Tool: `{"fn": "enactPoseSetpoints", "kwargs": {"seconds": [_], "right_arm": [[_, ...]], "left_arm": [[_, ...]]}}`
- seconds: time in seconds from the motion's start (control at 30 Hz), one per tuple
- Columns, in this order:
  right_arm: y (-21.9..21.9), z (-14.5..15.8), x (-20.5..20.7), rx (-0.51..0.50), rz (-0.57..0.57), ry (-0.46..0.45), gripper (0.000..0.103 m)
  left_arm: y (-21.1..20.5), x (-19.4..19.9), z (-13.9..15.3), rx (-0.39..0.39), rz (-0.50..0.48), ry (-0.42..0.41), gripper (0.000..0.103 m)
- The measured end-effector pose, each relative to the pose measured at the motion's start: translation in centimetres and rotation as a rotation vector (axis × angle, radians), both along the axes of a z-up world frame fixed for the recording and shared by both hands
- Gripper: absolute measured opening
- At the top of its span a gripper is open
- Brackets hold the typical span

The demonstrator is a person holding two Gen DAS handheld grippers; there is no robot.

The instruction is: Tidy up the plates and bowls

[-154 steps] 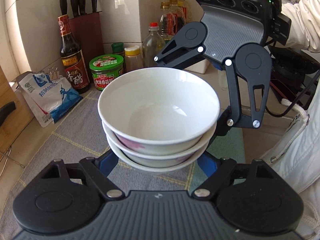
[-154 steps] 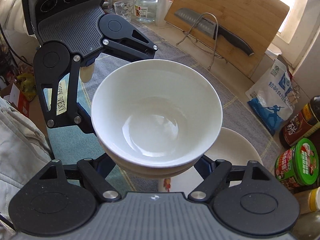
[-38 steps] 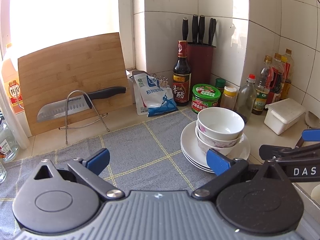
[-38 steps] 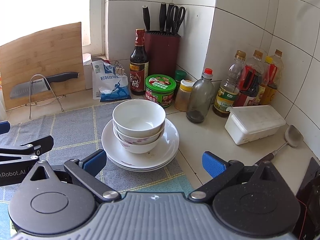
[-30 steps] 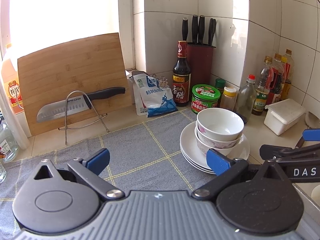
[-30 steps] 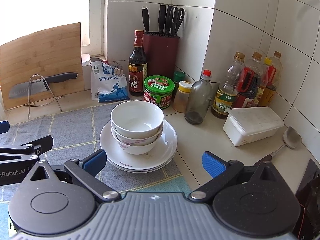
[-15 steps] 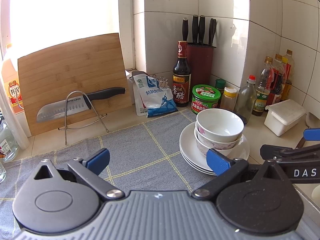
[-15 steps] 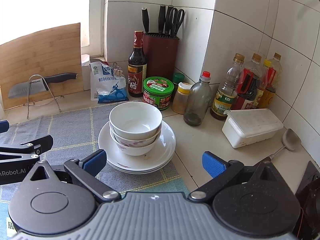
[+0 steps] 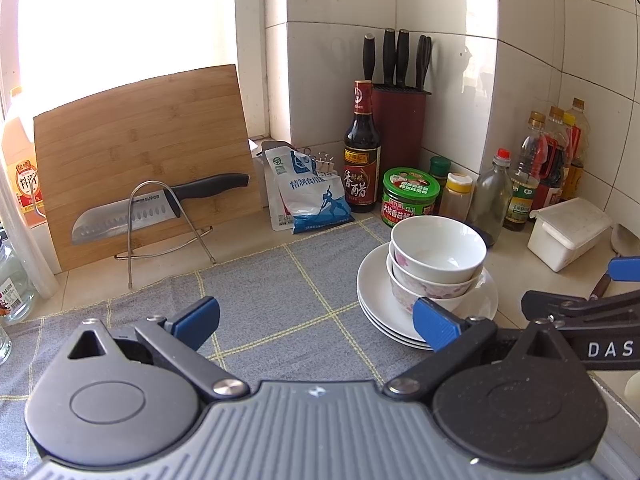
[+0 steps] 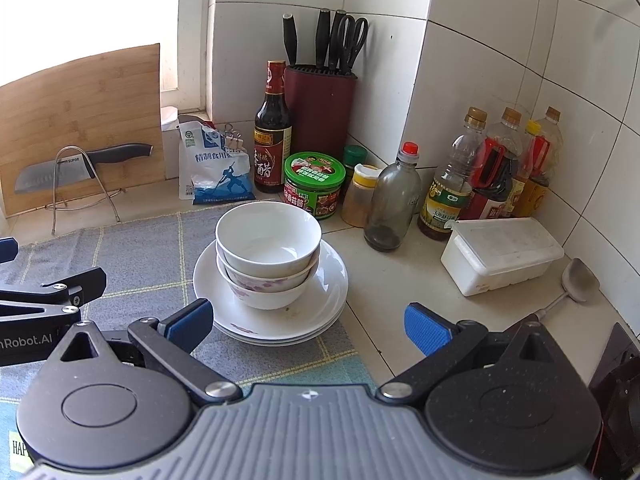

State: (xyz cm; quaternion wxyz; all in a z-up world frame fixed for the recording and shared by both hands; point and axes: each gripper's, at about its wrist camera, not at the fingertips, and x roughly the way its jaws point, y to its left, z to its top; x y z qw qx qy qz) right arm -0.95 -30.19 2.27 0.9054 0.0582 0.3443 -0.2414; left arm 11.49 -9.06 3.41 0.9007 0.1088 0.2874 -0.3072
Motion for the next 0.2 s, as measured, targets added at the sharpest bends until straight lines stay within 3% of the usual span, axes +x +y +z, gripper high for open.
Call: {"fn": "enactPoseSetpoints", "kwargs": {"seconds": [0.2], "right_arm": [[0.07, -0.01, -0.06, -0.003, 0.000, 0.001, 0.103]], "left_arm": [[0.09, -0.01, -0.08, -0.002, 0.002, 0.001, 0.102]]}}
